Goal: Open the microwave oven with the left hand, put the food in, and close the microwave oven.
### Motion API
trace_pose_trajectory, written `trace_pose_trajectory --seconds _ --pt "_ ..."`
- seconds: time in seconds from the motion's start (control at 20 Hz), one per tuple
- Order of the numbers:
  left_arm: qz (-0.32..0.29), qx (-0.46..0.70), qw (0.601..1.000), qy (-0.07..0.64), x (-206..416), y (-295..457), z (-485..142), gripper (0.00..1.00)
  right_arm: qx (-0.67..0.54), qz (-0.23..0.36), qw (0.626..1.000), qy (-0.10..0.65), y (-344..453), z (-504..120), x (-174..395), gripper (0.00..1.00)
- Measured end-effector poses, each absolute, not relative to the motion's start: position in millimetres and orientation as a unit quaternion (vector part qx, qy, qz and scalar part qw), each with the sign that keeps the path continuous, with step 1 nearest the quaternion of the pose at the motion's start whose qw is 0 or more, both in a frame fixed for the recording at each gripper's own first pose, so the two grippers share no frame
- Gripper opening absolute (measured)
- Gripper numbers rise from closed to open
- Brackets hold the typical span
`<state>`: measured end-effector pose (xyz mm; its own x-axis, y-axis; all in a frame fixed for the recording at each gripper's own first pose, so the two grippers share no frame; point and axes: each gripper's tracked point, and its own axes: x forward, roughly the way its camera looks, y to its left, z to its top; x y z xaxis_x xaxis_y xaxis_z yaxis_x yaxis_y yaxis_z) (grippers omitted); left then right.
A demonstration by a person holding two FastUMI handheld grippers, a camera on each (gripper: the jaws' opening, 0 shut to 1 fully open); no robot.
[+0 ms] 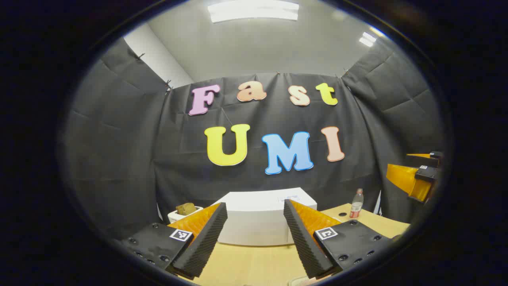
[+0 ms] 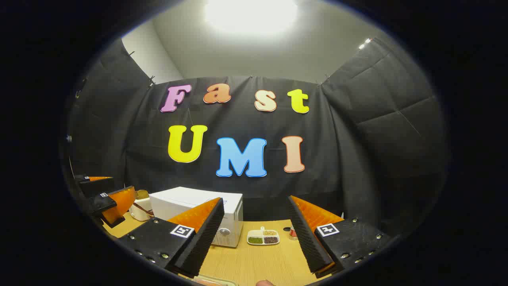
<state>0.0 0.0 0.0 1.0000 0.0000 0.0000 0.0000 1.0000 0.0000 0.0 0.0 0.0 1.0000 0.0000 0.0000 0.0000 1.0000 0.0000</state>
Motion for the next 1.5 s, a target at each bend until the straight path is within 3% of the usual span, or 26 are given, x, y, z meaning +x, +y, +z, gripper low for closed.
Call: trace_pose_trajectory --seconds 0.85,1.5 --pt "-0.009 -0.005 1.000 0.006 8.1 -3.8 -6.6 0.97 -0.005 -0.004 1.000 0.000 -2.7 -1.5 -5.6 0.96" --pt "-0.061 -0.019 0.998 0.002 94.2 -37.6 -35.3 0.96 -0.028 -0.043 0.999 0.002 -20.4 -0.6 -19.5 0.96"
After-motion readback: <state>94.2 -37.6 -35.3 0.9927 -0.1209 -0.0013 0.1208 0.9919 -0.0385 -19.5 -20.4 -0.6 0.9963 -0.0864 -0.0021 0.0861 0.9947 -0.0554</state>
